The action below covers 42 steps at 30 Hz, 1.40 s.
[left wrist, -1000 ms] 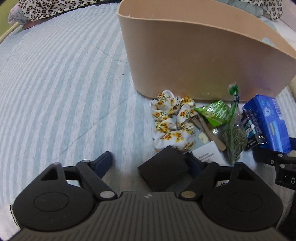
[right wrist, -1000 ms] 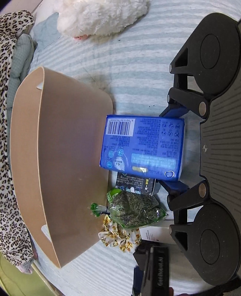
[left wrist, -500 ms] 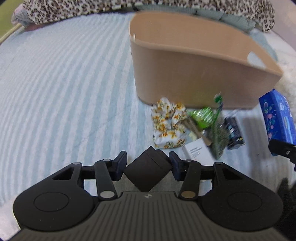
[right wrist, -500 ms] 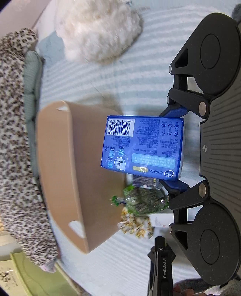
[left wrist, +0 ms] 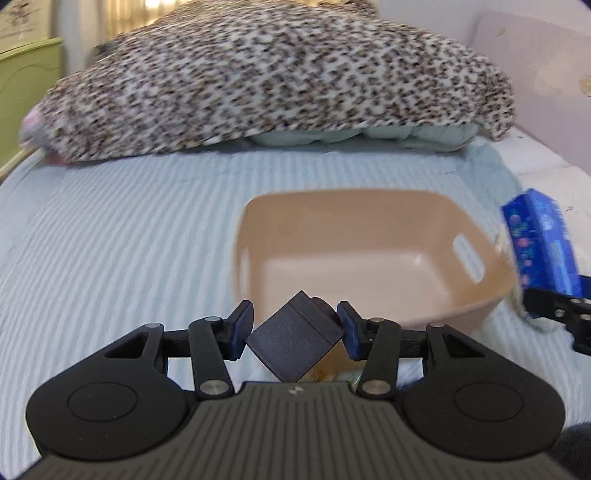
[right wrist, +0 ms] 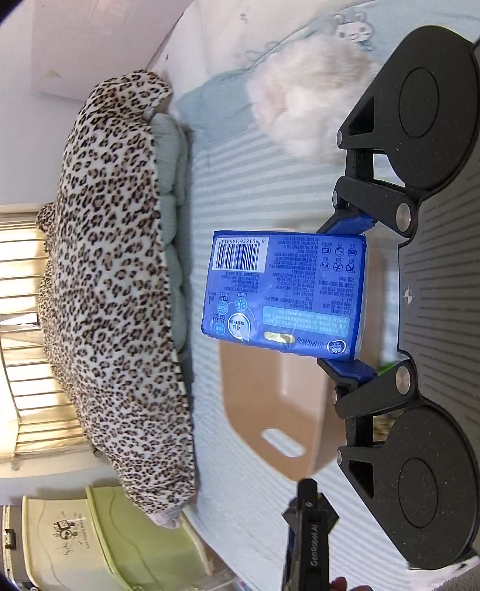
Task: Organize objects
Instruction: 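Carry both items over the basket and open both tools to drop them, then move both open tools back to the remaining items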
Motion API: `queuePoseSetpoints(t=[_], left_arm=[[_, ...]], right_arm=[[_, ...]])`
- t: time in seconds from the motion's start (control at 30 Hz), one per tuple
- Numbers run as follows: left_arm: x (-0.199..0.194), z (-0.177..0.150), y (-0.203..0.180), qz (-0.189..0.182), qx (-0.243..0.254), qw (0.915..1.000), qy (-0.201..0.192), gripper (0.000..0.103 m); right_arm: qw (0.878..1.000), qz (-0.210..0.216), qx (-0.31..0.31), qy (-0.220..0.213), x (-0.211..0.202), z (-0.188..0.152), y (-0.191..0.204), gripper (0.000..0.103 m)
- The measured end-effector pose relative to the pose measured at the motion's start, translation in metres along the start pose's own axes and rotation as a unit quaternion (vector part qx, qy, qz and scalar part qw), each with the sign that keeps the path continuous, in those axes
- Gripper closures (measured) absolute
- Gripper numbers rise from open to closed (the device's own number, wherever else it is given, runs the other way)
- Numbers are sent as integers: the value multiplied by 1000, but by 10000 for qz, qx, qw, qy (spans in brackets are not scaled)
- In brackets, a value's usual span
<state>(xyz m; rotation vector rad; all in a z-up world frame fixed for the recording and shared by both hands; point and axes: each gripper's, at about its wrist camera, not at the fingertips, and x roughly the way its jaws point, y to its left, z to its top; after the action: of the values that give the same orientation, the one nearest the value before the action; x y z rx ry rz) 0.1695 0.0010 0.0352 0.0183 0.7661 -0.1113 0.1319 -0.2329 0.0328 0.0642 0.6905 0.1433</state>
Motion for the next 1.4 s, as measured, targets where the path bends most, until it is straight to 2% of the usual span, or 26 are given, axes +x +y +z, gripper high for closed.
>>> queuePoseSetpoints(t=[0.17,0.23,0.5,0.67,0.8,0.87,0.93,1.03,1.17,1.33,1.4], left_arm=[[44,27,-17,257,145,9996,-20,52],[62,32,-21,205,124,9996,118,52],[133,23,-39,348,250,9958,807,52],[157,9,-38,475,281,9917,1160,52],[143,12,-33,451,245,9924,1114,51],[128,18,-31,412,216,9942,967,45],[109,23,-31,431,179,9958,788,23],[76,27,-30,603,106,9970,466,9],[45,22,-29,690,137,9971,290,6],[27,1,-25,692,148,9965,446,6],[22,-11,-22,682,118,9962,520,6]], right_arm=[[9999,65,41,122,34,23,-6,41],[9998,79,48,181,50,28,-7,41],[9978,-80,-197,626,105,27,-1,41],[9949,-158,-415,904,122,19,7,41],[9941,-156,-434,985,122,14,10,41],[9947,-173,-466,906,115,14,12,37],[9958,-156,-488,764,102,16,13,32],[9967,-119,-475,641,79,18,14,22],[9978,-53,-342,562,49,13,11,14],[9978,-88,-404,521,19,-2,10,6],[9975,-97,-418,562,11,-11,10,6]])
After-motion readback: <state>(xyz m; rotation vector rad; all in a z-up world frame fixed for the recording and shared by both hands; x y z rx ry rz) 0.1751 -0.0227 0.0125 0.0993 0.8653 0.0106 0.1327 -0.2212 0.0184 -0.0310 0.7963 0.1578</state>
